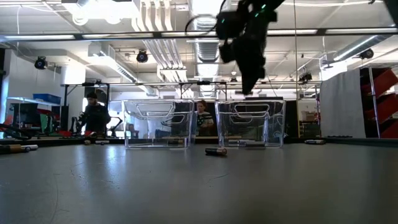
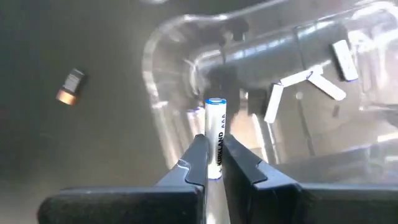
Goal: Sort batteries
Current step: Put the white battery into the right transparent bin, then put the black battery into the left transparent bin
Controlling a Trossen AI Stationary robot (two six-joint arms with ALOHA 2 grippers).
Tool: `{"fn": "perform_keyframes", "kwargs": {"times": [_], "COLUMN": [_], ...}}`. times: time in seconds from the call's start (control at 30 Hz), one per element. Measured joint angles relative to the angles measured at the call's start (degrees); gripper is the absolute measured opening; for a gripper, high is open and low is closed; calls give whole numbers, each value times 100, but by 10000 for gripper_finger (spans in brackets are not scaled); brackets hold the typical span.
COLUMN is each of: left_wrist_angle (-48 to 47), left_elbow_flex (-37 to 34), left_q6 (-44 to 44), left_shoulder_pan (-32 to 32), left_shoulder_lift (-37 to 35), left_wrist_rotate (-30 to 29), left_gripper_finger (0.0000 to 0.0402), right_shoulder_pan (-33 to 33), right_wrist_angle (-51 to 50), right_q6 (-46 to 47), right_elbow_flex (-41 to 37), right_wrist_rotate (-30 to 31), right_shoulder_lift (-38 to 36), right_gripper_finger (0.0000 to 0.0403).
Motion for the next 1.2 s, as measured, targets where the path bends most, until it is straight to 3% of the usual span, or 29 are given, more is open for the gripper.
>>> {"fn": "perform_keyframes", "kwargs": {"times": [0.3,0.57,0.77,0.93,1.03,1.2], "left_wrist_angle": [-20,-5,91,66,-55,-367], "left_elbow_flex": [0,0,0,0,0,0], "left_q6": [-192,-147,-106,118,131,77], "left_shoulder_pan": [0,0,-84,-159,-160,-160], "left_shoulder_lift": [72,82,166,271,326,330], "left_wrist_rotate": [-7,-11,-7,-11,-56,-68], "left_gripper_finger": [190,190,190,190,190,190], "right_shoulder_pan": [-540,-793,-883,-827,-631,383], "right_wrist_angle": [-337,-291,-312,-395,-405,-80], "right_q6": [-761,-680,-296,111,554,977], "right_elbow_flex": [454,422,422,415,414,353], "right_wrist_rotate": [-247,-306,-104,-41,363,1036], "right_shoulder_lift": [1434,1889,2068,1659,1044,-283], "right_gripper_finger": [20,27,72,134,165,194]}}
